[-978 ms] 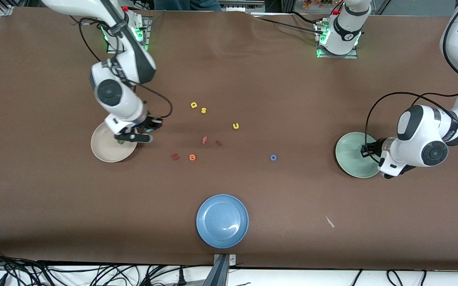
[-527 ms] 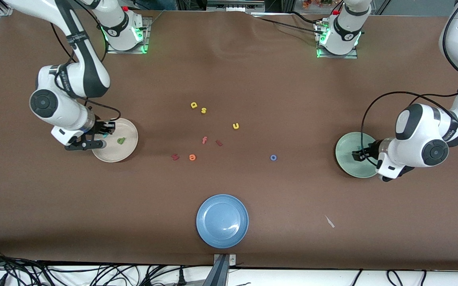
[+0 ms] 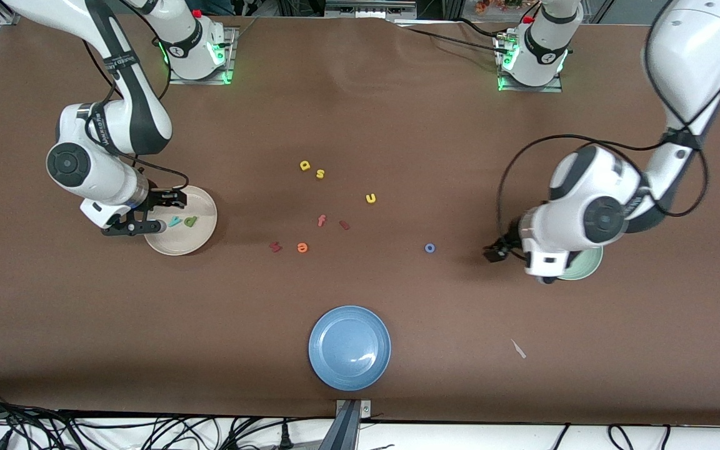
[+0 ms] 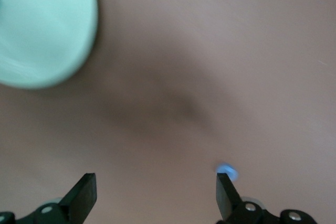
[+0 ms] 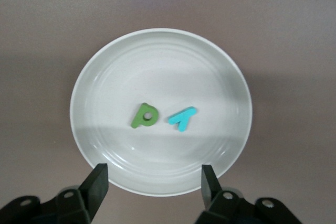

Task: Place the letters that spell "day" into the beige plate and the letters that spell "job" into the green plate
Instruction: 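Grasp the blue o with the left gripper while the right gripper reaches yellow d, then place the blue o on the green plate while the right gripper grasps yellow d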

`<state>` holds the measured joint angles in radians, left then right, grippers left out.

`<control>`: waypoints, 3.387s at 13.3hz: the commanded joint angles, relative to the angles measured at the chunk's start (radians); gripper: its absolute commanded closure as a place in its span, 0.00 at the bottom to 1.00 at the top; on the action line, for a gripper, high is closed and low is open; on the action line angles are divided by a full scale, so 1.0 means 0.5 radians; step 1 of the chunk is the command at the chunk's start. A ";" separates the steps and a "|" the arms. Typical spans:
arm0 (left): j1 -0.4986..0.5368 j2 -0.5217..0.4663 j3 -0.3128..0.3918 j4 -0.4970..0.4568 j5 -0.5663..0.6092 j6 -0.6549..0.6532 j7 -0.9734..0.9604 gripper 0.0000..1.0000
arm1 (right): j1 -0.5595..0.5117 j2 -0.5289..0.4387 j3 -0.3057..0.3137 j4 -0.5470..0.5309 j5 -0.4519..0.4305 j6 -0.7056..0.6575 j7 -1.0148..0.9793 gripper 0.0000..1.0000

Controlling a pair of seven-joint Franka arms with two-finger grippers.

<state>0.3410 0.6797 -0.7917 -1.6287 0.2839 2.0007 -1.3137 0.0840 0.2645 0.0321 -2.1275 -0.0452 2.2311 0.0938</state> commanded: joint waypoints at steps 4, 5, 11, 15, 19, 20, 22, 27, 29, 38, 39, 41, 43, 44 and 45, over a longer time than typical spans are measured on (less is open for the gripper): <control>-0.580 0.123 0.453 0.186 -0.040 0.192 -0.309 0.00 | 0.062 -0.029 0.487 -0.046 0.023 0.011 1.035 0.20; -0.623 0.129 0.497 0.186 -0.043 0.199 -0.312 0.00 | 0.071 -0.026 0.558 -0.049 0.020 0.020 1.191 0.20; -0.722 0.263 0.519 0.189 -0.006 0.202 -0.443 0.00 | 0.234 0.038 0.739 -0.209 0.020 0.345 1.809 0.20; -0.887 0.325 0.650 0.205 -0.012 0.211 -0.594 0.01 | 0.344 0.075 0.773 -0.328 0.020 0.584 2.146 0.20; -0.986 0.371 0.752 0.220 -0.016 0.394 -0.704 0.06 | 0.357 0.097 0.773 -0.393 0.020 0.667 2.398 0.20; -0.992 0.383 0.752 0.263 -0.019 0.398 -0.714 0.08 | 0.366 0.106 0.773 -0.399 0.020 0.686 2.466 0.20; -1.007 0.408 0.755 0.281 -0.016 0.398 -0.714 0.17 | 0.454 0.173 0.773 -0.399 0.017 0.774 2.701 0.20; -1.007 0.414 0.755 0.281 -0.009 0.398 -0.708 0.48 | 0.492 0.256 0.770 -0.405 0.014 0.870 2.798 0.20; -1.007 0.417 0.755 0.281 -0.006 0.398 -0.698 0.60 | 0.492 0.256 0.767 -0.427 -0.008 0.873 2.798 0.20; -0.585 0.178 0.523 0.288 -0.055 0.025 -0.230 1.00 | 0.492 0.296 0.755 -0.491 -0.038 1.002 2.794 0.32; -0.411 0.132 0.403 0.284 -0.061 -0.070 -0.080 1.00 | 0.492 0.302 0.755 -0.488 -0.038 1.005 2.794 0.39; -0.146 0.089 0.259 0.284 -0.062 -0.355 0.251 1.00 | 0.492 0.302 0.755 -0.488 -0.042 1.005 2.794 0.51; -0.029 0.046 0.255 0.257 -0.043 -0.534 0.589 1.00 | 0.492 0.302 0.755 -0.491 -0.045 1.005 2.794 0.65; 0.023 0.043 0.258 0.239 -0.034 -0.544 0.709 1.00 | 0.492 0.302 0.755 -0.488 -0.045 1.005 2.791 0.70; 0.069 0.046 0.264 0.214 -0.028 -0.541 0.804 1.00 | 0.492 0.302 0.755 -0.491 -0.051 1.005 2.791 0.75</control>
<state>0.3483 0.7230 -0.6555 -1.4743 0.2812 1.7358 -1.0045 0.3298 0.4062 0.4123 -2.3591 -0.0481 2.7272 1.4750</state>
